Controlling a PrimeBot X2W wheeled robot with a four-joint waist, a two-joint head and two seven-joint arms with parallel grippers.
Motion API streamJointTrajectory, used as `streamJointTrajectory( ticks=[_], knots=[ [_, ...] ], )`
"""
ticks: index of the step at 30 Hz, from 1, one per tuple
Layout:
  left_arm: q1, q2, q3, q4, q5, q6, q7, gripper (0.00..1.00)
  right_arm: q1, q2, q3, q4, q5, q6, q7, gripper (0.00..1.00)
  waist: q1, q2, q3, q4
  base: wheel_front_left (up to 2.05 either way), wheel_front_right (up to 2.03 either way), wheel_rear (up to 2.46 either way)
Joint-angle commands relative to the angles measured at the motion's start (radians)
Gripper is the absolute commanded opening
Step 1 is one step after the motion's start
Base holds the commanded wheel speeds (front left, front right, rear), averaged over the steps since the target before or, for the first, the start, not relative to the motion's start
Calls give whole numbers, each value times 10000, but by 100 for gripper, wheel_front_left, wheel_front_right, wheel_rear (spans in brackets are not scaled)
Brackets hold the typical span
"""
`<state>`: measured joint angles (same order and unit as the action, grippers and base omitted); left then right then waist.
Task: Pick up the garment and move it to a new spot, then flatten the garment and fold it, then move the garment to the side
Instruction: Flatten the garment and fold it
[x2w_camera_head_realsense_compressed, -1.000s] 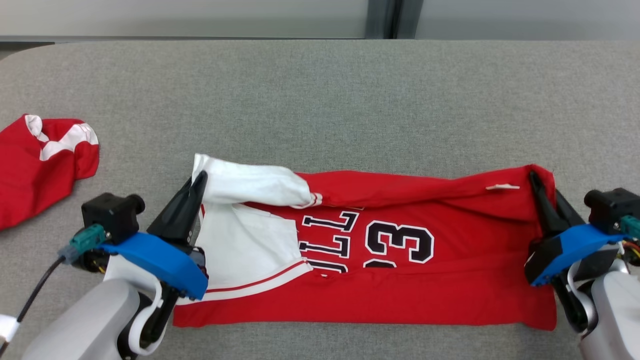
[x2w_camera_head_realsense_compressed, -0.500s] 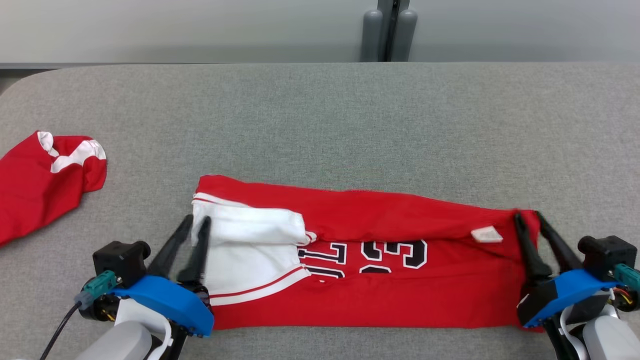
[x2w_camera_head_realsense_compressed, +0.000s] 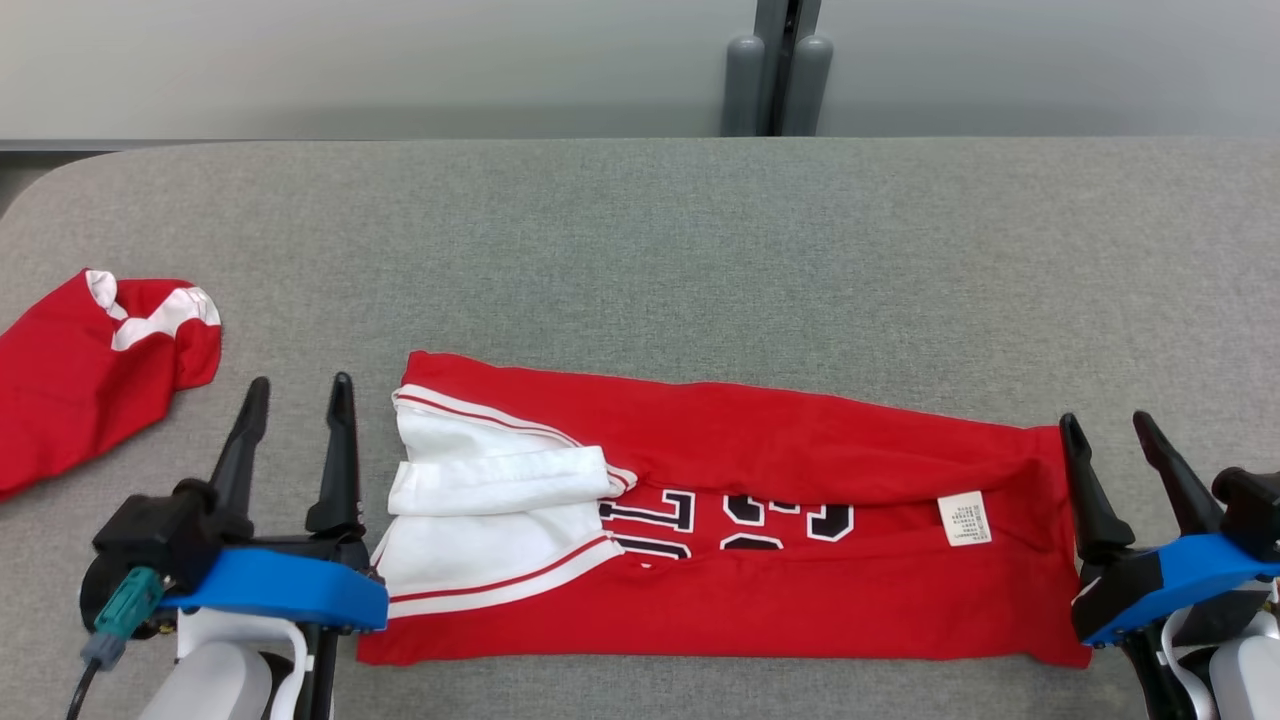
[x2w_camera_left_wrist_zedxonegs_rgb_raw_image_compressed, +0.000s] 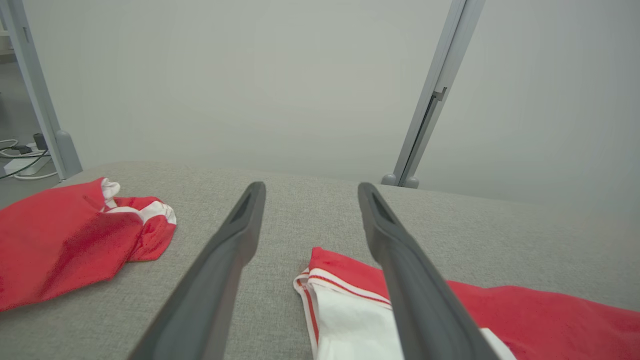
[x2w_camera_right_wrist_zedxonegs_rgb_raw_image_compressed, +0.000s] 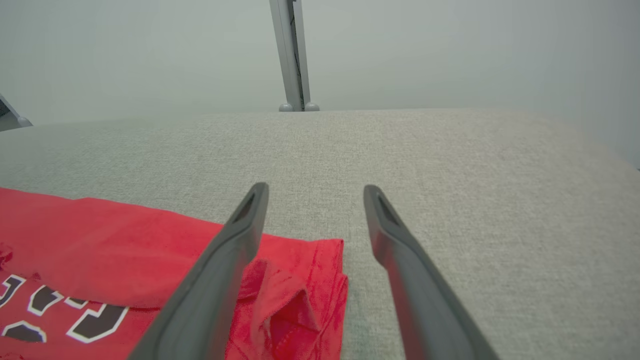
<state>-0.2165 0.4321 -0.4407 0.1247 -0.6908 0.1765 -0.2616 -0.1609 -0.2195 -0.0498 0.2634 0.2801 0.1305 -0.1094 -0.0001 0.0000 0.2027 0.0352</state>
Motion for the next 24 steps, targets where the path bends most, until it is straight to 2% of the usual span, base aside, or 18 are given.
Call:
streamJointTrajectory(
  ticks=[1,9,13,21,22,24],
  knots=[
    [266,-163,329,-119,318,26,-44,100,37,113,-121,90,-127,5,139,100,1,0,11,32,0,0,0],
    [1002,-1128,2011,-468,2013,-261,-45,100,74,556,-533,897,-477,5,616,100,1,0,108,160,0,0,0],
    [1236,-1711,2765,-422,2633,-648,-46,100,-75,672,-557,1501,-612,5,744,100,1,0,188,196,0,0,0],
    [1506,-2492,3753,-393,3478,-1146,-46,100,275,961,-199,2165,-574,6,950,100,1,0,129,222,0,0,0],
    [1518,-2564,3865,-380,3584,-1197,-46,100,346,1001,-135,2184,-515,6,947,84,1,0,115,220,0,0,0],
    [1559,-2680,4022,-367,3815,-1302,-47,100,438,1068,10,2224,-403,6,981,0,1,0,82,200,0,0,0]
  ],
)
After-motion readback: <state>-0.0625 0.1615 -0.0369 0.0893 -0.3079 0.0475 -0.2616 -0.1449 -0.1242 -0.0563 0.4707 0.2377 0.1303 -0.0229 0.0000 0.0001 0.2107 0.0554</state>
